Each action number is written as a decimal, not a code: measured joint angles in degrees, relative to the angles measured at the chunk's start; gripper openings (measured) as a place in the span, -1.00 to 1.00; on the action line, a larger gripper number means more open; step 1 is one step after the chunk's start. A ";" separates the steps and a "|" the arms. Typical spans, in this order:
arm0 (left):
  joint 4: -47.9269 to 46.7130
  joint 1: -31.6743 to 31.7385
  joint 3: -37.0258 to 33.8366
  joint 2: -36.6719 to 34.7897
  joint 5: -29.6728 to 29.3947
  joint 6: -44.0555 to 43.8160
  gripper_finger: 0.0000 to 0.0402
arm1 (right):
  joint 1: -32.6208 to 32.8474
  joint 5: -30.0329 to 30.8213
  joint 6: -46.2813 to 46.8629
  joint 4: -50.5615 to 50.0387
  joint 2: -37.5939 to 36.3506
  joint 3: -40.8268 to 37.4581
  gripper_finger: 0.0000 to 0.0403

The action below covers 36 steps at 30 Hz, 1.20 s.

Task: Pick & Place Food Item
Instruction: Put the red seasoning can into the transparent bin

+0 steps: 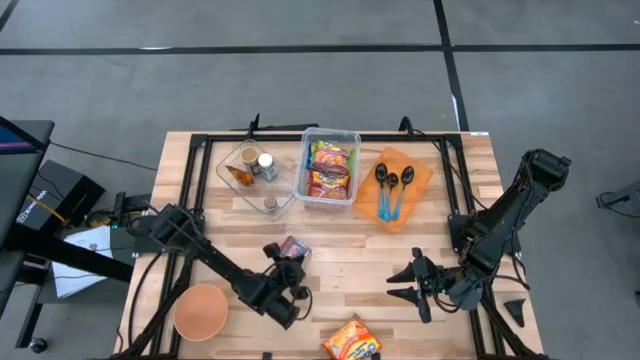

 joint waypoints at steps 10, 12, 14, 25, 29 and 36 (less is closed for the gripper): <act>-0.69 0.04 -0.66 0.00 0.77 -0.11 -1.00 | -0.01 0.00 -0.05 0.00 0.00 0.01 -0.29; -0.66 0.40 -0.66 0.00 1.37 -0.27 -1.00 | 0.00 0.00 -0.04 0.00 0.00 0.01 -0.29; -0.52 1.11 -0.66 0.01 2.52 -0.44 -1.00 | -0.01 0.00 0.05 0.00 0.00 0.01 -0.29; 7.36 1.54 -0.45 2.18 4.14 9.92 -1.00 | 0.01 0.00 0.22 -0.16 -0.01 0.01 -0.29; 9.79 1.54 -0.44 2.29 6.53 15.61 -1.00 | -0.01 0.00 0.22 0.02 0.00 0.00 -0.29; 12.13 1.54 -0.49 2.32 9.29 28.44 -1.00 | -0.01 0.00 0.22 0.02 0.00 0.00 -0.29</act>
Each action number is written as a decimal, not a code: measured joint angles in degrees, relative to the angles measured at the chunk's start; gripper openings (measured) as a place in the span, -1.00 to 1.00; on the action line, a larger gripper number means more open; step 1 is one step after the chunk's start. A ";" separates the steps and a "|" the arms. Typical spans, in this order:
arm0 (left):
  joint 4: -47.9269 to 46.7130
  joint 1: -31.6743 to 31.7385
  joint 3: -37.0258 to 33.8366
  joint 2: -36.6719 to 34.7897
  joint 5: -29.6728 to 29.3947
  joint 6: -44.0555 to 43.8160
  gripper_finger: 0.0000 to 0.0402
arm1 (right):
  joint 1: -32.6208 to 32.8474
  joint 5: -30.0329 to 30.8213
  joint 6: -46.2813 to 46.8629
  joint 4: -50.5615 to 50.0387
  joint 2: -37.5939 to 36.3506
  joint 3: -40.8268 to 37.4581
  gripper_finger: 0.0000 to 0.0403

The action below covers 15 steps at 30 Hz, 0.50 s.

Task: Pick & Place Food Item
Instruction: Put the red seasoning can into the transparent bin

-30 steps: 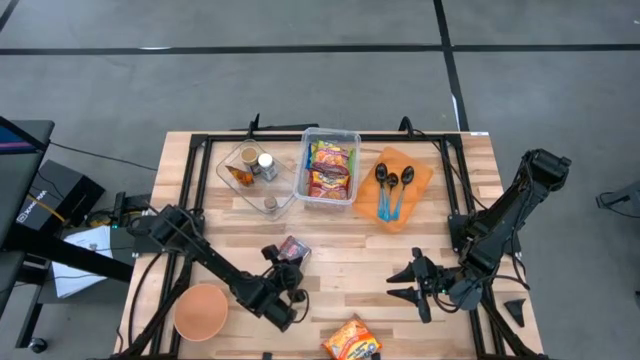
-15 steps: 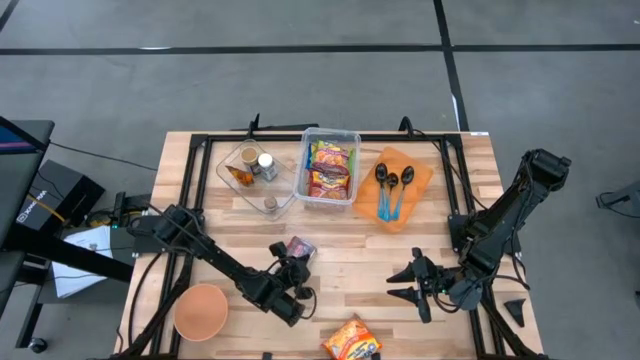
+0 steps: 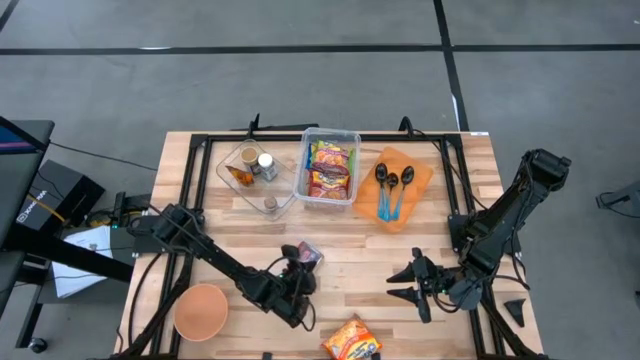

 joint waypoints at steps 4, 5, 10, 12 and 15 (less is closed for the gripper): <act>-2.61 0.00 0.11 -0.19 2.05 8.77 -1.00 | 0.01 -0.02 0.00 -0.02 0.00 0.02 -0.29; -4.03 0.00 0.15 -0.41 2.61 9.36 -1.00 | 0.01 0.00 0.00 -0.02 0.09 0.00 -0.29; -15.45 -0.63 -0.06 -3.38 5.23 9.19 -1.00 | 0.01 -0.02 0.02 -0.07 0.35 0.00 -0.29; -19.19 -1.05 -0.24 -5.82 7.08 8.71 -1.00 | 0.01 -0.01 0.01 -0.15 0.35 0.01 -0.29; -23.27 -1.51 -0.67 -10.33 10.53 5.71 -1.00 | 0.02 -0.02 0.02 -0.11 0.35 0.00 -0.29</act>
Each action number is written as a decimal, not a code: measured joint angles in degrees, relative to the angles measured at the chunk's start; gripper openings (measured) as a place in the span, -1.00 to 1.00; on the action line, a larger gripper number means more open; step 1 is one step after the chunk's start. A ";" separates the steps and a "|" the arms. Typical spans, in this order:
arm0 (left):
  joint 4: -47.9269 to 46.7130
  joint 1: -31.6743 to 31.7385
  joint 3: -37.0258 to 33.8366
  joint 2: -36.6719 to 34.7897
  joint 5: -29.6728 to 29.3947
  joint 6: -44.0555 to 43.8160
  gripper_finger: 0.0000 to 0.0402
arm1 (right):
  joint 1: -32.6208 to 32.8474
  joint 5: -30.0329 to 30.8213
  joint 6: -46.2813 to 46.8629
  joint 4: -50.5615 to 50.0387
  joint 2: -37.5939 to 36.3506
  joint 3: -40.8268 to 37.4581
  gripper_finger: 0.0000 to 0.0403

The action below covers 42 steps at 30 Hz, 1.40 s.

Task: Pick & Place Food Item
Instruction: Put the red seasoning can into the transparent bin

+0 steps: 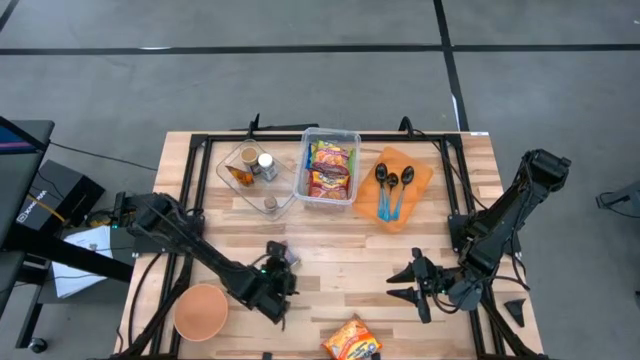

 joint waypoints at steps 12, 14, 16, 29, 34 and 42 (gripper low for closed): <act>23.26 -2.67 -15.45 -10.62 9.18 -7.27 -1.00 | -0.07 0.02 0.02 -0.08 -0.02 0.00 -0.29; 23.98 -4.08 -16.65 -10.63 8.27 -8.53 -1.00 | -0.07 0.02 0.03 -0.30 -0.02 0.01 -0.29; 23.56 -5.51 -17.15 -10.63 8.04 -9.46 -1.00 | -0.09 0.25 0.02 -0.31 -0.02 0.00 -0.29; 5.53 -7.28 -17.56 -15.45 10.60 -13.21 -1.00 | -0.13 0.42 1.01 -0.73 -0.02 0.00 -0.29; 4.83 -7.49 -17.63 -25.09 5.67 -15.42 -1.00 | -0.13 0.43 1.03 -0.94 -0.04 0.01 -0.29; 5.47 -8.46 -17.63 -28.94 15.53 -20.66 -1.00 | -0.13 0.42 1.03 -1.00 -0.04 0.00 -0.29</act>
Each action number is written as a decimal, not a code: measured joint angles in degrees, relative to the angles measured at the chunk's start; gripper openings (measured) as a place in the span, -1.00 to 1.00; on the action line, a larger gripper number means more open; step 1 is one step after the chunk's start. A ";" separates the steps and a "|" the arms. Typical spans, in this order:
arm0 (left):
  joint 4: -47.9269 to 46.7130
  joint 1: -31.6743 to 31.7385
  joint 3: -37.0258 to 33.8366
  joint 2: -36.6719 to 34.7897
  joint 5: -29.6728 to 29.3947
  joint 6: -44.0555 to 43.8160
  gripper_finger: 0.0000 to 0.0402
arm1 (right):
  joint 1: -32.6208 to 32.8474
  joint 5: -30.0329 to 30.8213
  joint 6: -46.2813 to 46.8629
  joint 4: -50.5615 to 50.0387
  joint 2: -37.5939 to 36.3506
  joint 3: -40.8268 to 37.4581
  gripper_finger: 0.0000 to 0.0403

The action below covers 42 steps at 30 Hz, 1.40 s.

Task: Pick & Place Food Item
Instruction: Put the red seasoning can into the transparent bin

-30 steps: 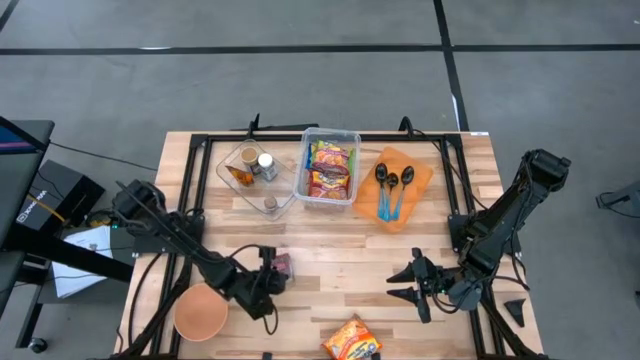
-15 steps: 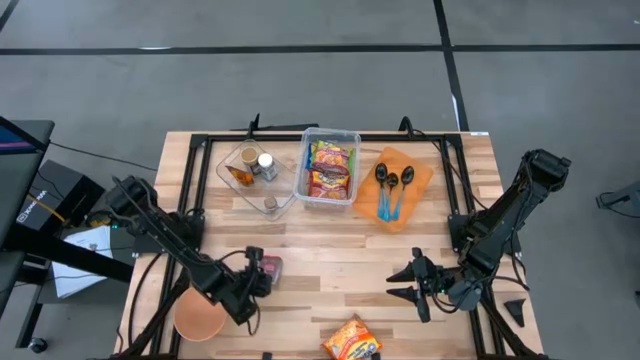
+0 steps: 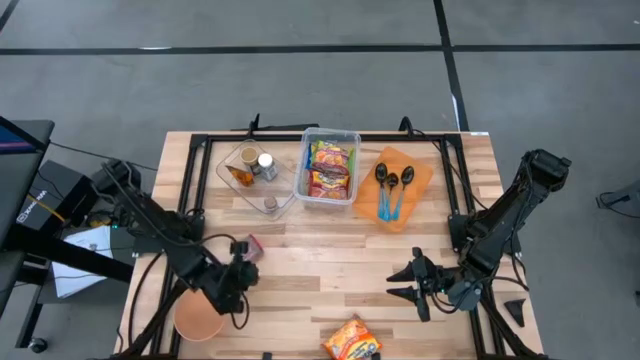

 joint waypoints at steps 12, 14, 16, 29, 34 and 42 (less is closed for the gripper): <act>-9.96 6.92 0.00 2.38 -1.86 -10.22 -0.58 | -0.07 1.20 0.02 0.08 0.01 0.01 -0.29; -10.78 9.29 0.01 2.38 -1.26 -10.96 -0.32 | -0.04 1.20 0.02 0.08 0.02 0.00 -0.29; -12.15 12.02 0.03 2.38 -0.77 -13.74 -0.02 | -0.04 1.20 0.02 0.11 0.01 0.01 -0.29; -16.19 24.30 0.07 2.31 13.27 -13.26 0.72 | -0.04 1.16 0.02 0.06 0.02 0.01 -0.29; -16.15 25.20 0.07 2.29 16.54 -11.80 0.63 | -0.04 1.14 0.04 0.06 0.02 0.01 -0.29; -15.42 25.14 0.09 2.27 19.20 -7.13 0.67 | -0.04 1.14 0.07 0.06 0.02 0.01 -0.29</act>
